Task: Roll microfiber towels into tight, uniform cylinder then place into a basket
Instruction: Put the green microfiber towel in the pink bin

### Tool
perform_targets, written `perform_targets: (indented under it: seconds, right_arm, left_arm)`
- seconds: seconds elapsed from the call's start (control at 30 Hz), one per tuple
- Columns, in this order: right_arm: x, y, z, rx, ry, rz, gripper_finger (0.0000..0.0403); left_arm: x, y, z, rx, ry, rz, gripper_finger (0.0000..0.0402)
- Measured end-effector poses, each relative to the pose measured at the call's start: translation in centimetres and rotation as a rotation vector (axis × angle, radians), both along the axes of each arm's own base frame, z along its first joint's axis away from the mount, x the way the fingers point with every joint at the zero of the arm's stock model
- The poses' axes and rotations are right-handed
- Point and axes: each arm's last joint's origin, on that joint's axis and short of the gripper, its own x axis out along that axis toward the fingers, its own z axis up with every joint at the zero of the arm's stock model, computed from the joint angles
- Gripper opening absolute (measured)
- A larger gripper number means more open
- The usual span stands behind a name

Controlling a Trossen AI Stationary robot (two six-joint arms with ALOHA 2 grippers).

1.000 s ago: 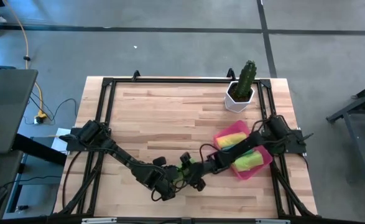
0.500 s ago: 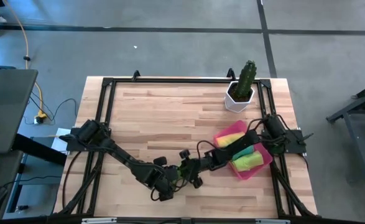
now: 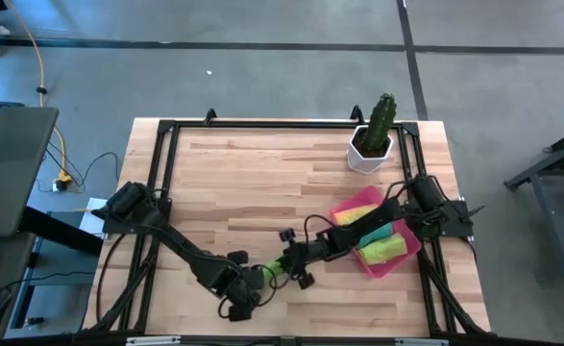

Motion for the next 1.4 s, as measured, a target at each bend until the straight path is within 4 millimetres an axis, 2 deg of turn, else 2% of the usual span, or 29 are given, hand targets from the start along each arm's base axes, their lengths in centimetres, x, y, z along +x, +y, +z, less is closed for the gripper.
perform_targets:
  seconds: [0.17,0.37,0.57,0.7,0.8,0.93,1.03,1.23,1.4]
  right_arm:
    - [-1.2,-1.5,2.8,-0.032,0.069,-0.029,0.0005]
    - [-3.6,-3.6,8.4,-0.045,0.107,-0.064,0.0005]
    - [-8.5,-6.1,13.9,-0.106,0.201,-0.152,0.0005]
    - [-12.6,-8.0,16.6,-0.169,0.276,-0.358,0.0005]
    - [-15.3,-8.9,17.7,-0.207,0.336,-0.478,0.0005]
    - [-17.6,-9.6,17.8,-0.269,0.420,-0.587,0.0005]
    - [-18.6,-9.8,16.0,-0.292,0.495,-0.596,0.0005]
    - [-19.5,-8.9,11.2,-0.202,0.589,-0.529,0.0005]
    - [-19.6,-7.5,10.2,-0.157,0.558,-0.422,0.0005]
  left_arm:
    - [-1.0,-1.3,0.7,-0.060,0.020,-0.011,0.0145]
    - [-1.8,-2.2,1.5,-0.032,-0.021,-0.022,0.0145]
    - [-1.9,-2.2,1.8,0.008,-0.059,-0.009,0.0145]
    - [-1.8,-2.0,1.8,0.034,-0.077,0.002,0.0145]
    - [-1.6,-1.8,1.8,0.058,-0.093,0.015,0.0145]
    - [-1.4,-1.5,1.8,0.070,-0.101,0.028,0.0145]
    - [-1.3,-1.4,1.8,0.073,-0.102,0.033,0.0145]
    - [-1.4,-1.4,1.8,0.074,-0.101,0.033,0.0145]
    - [-1.1,-1.0,1.8,0.075,-0.099,0.045,0.0145]
